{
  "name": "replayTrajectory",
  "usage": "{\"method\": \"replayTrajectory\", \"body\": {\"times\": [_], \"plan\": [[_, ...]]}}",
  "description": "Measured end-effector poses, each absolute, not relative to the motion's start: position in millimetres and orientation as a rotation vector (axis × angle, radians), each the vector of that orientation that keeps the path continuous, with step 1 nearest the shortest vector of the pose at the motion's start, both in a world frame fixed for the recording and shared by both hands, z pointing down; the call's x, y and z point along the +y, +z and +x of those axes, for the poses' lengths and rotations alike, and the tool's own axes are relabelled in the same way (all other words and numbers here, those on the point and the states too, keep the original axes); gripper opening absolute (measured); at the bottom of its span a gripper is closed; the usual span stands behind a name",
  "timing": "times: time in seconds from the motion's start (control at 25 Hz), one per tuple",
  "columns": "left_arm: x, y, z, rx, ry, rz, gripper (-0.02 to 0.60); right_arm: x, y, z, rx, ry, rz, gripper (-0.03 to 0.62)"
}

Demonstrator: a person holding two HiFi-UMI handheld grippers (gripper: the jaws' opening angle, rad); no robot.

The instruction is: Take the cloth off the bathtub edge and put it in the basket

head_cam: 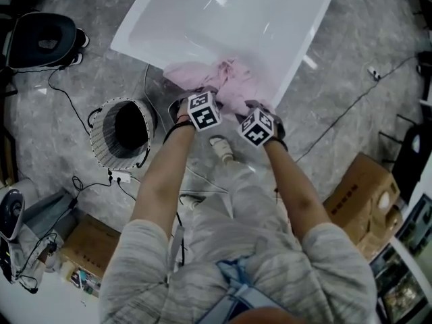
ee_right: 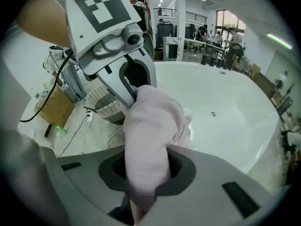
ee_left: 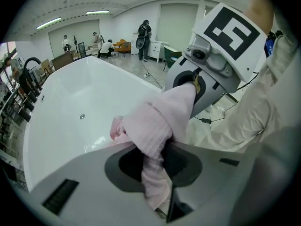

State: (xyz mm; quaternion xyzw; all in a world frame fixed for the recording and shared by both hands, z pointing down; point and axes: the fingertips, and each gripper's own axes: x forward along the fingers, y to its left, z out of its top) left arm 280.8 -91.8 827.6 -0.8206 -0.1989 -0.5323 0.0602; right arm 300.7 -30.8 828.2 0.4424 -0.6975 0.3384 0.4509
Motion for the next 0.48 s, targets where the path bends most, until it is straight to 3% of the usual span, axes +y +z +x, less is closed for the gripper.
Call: {"method": "replayTrajectory", "body": {"times": [0.48], "plan": [[-124.5, 758.4, 249.7, -0.411, -1.646, -2.536, 0.091, -69.4, 758.1, 283.9, -1.778, 0.697, 1.011, 0.089]]}}
